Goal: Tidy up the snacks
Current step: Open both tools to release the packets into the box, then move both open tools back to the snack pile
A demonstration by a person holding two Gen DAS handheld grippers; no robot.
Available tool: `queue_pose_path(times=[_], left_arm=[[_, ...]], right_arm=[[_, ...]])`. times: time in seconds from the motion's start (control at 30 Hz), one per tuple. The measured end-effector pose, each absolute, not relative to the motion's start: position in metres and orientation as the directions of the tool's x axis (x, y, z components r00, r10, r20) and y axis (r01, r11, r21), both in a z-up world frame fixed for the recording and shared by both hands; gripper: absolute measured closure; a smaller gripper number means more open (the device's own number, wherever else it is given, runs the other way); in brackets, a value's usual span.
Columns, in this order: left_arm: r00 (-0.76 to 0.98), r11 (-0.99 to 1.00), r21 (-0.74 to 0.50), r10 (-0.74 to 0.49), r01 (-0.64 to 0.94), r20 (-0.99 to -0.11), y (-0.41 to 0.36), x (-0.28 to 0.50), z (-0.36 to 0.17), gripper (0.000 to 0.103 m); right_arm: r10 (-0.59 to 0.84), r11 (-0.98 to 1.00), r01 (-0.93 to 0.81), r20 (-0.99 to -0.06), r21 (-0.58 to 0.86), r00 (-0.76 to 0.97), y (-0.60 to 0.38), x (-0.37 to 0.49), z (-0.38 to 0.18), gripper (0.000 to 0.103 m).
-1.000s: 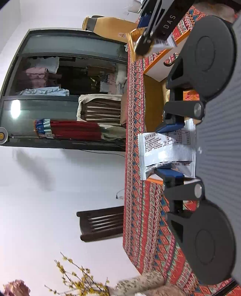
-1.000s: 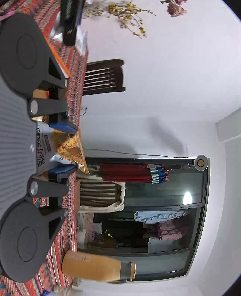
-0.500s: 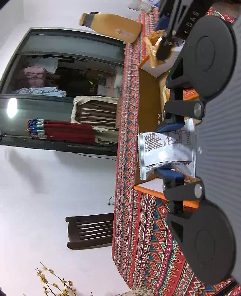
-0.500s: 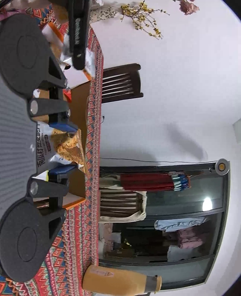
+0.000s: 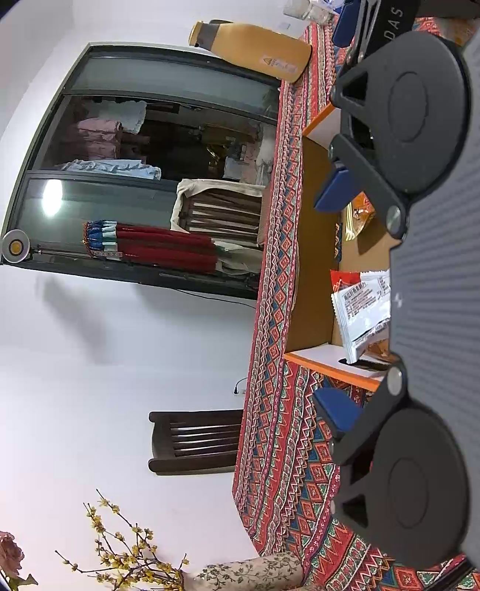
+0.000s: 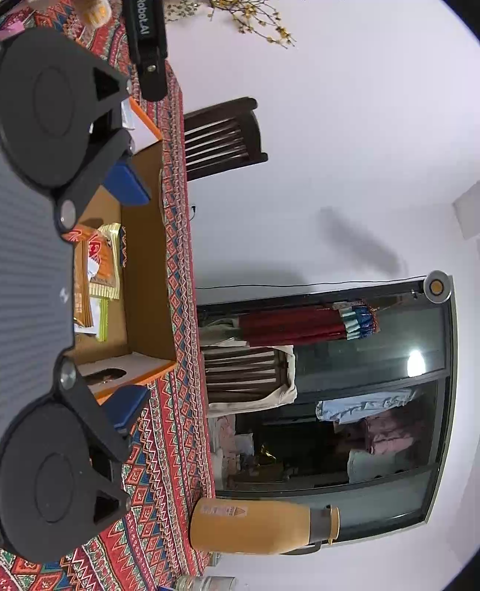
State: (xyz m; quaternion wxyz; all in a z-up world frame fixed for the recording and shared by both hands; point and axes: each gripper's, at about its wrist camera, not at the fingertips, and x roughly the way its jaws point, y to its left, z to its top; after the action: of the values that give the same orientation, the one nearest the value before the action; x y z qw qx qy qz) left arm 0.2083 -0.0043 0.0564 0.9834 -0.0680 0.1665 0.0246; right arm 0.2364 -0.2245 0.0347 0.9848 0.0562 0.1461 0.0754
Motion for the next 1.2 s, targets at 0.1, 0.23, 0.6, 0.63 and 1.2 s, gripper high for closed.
queue_pose_path(times=[0.1, 0.23, 0.6, 0.63, 1.2], left_arm=[[0.945, 0.989, -0.135, 0.018, -0.066, -0.328, -0.004, 0.205, 0.058, 0.0], [0.946, 0.989, -0.137, 0.012, -0.059, -0.325, -0.004, 0.202, 0.059, 0.0], [0.929, 0.991, -0.126, 0.003, -0.054, -0.371, -0.006, 0.21, 0.05, 0.0], [0.928, 0.99, -0.126, 0.004, -0.055, -0.372, -0.006, 0.21, 0.049, 0.0], [0.915, 0.986, -0.128, 0.049, -0.11, -0.401, 0.007, 0.176, 0.061, 0.0]], right_arm=[[0.174, 0.98, -0.141, -0.258, 0.14, 0.951, -0.225, 0.229, 0.039, 0.0], [0.187, 0.976, -0.154, -0.229, 0.152, 0.955, -0.227, 0.223, 0.041, 0.0], [0.188, 0.977, -0.155, -0.251, 0.144, 0.95, -0.223, 0.224, 0.037, 0.0], [0.188, 0.978, -0.157, -0.247, 0.141, 0.951, -0.222, 0.223, 0.038, 0.0], [0.144, 0.987, -0.126, -0.21, 0.097, 0.967, -0.215, 0.186, 0.057, 0.0]])
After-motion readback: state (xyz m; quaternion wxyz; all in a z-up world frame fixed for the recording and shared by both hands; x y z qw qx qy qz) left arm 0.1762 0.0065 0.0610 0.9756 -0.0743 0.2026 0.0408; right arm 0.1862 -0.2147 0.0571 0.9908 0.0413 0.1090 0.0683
